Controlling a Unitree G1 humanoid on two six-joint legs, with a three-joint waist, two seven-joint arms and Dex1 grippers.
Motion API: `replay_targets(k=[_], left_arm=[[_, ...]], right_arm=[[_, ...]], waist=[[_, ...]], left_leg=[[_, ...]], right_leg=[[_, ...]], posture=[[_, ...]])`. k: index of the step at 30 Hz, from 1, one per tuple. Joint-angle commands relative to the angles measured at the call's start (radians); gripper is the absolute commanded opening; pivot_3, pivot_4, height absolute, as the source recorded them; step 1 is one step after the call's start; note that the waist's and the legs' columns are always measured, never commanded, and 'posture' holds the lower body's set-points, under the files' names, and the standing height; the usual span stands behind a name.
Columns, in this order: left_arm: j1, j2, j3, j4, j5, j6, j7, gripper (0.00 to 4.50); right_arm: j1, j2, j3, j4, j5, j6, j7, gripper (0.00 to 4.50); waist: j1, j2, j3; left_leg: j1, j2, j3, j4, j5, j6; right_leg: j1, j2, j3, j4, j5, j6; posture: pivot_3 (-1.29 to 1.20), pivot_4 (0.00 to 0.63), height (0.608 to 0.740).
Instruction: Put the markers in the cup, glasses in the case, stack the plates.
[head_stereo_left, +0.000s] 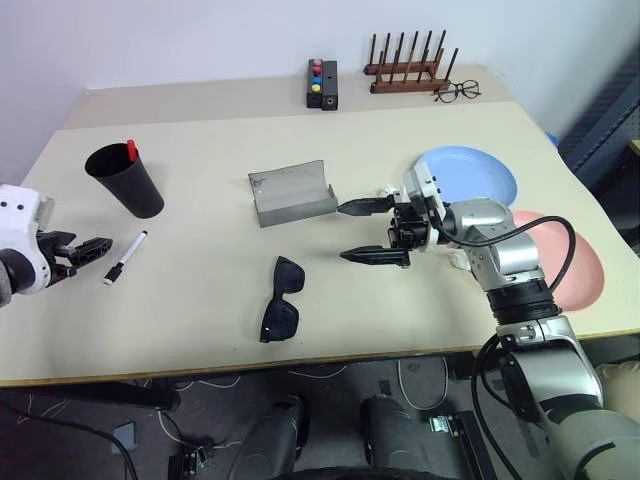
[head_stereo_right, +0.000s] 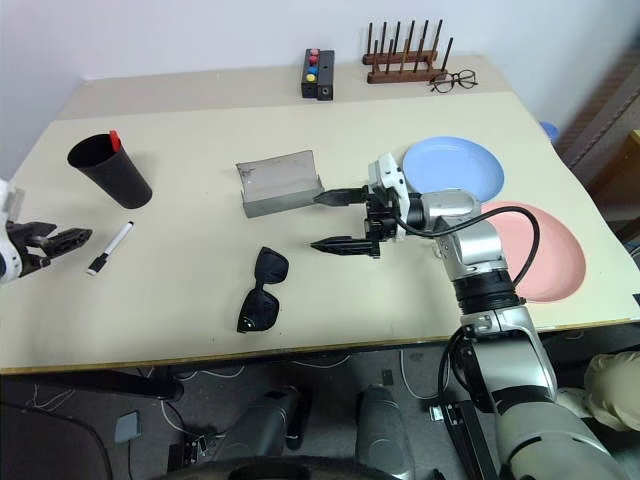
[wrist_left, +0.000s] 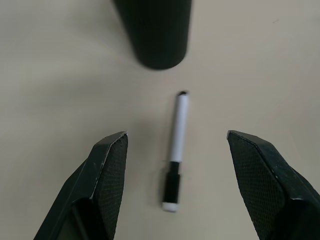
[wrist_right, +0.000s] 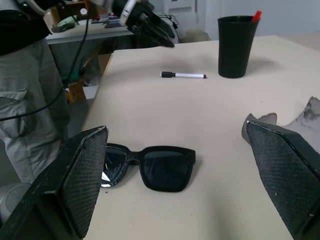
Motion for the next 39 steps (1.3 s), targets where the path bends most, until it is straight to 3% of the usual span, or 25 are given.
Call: replay_targets(k=[1,14,23,26,31,36,39], left_arm=[[-0.075,-0.028,-0.042,0.058,0.06,0.023,0.051,3.2],[-0.269,-0.087,-0.188,0.279,0.211,-0.026,0.049,3.2],[-0.355,-0.15,-0.348,0.387,0.311,-0.06,-0.054,3.2],[-0.368,-0.148,-0.367,0.406,0.337,-0.051,-0.078,2.36],[-0.37,-0.141,-0.362,0.422,0.349,-0.038,-0.098,0.05],[-0.336,-0.125,-0.329,0.384,0.337,-0.002,-0.109,0.05],[-0.304,-0.148,-0.244,0.277,0.264,0.046,-0.123,0.05]], right_arm=[[-0.004,0.009,0.009,-0.06,0.013,0.004,-0.001,4.5],[0.007,0.01,0.032,-0.035,-0.02,-0.057,0.01,4.5],[-0.005,0.017,0.028,-0.019,-0.022,-0.074,0.007,4.5],[-0.003,0.015,0.024,-0.023,-0.02,-0.074,0.004,4.5],[0.004,0.009,0.018,-0.028,-0.018,-0.073,-0.003,4.5],[0.004,0.008,0.018,-0.021,-0.021,-0.077,-0.007,4.5],[0.002,0.009,0.019,-0.013,-0.024,-0.083,-0.009,4.5]], waist=[[0.0,0.0,0.0],[0.001,0.0,0.0],[0.001,-0.001,0.0],[0.002,-0.001,0.0],[-0.002,-0.001,-0.001],[-0.006,0.0,-0.001],[-0.013,0.0,-0.001]], left_leg=[[0.0,0.0,0.0,0.0,0.0,0.0],[0.0,0.0,0.0,0.001,0.002,-0.004],[0.0,0.0,0.0,0.001,0.003,-0.005],[0.0,-0.001,0.0,0.002,0.003,-0.005],[0.0,-0.001,0.0,0.002,0.003,-0.005],[0.001,-0.001,0.0,0.002,0.003,-0.005],[0.001,-0.001,0.0,0.002,0.003,-0.005]], right_leg=[[0.0,0.0,0.0,0.0,0.0,0.0],[0.0,0.0,0.0,0.0,0.0,0.0],[0.0,0.0,0.0,0.001,0.0,0.0],[0.0,0.0,0.0,0.002,0.0,0.0],[0.0,0.0,0.0,0.003,0.0,0.0],[-0.001,0.0,0.0,0.004,0.0,0.0],[-0.001,0.0,0.0,0.004,0.0,0.0]], posture=[[0.0,0.15,0.74],[0.0,0.15,0.74],[0.0,0.15,0.74],[0.0,0.15,0.74],[0.0,0.15,0.74],[0.0,0.15,0.74],[0.0,0.15,0.74]])
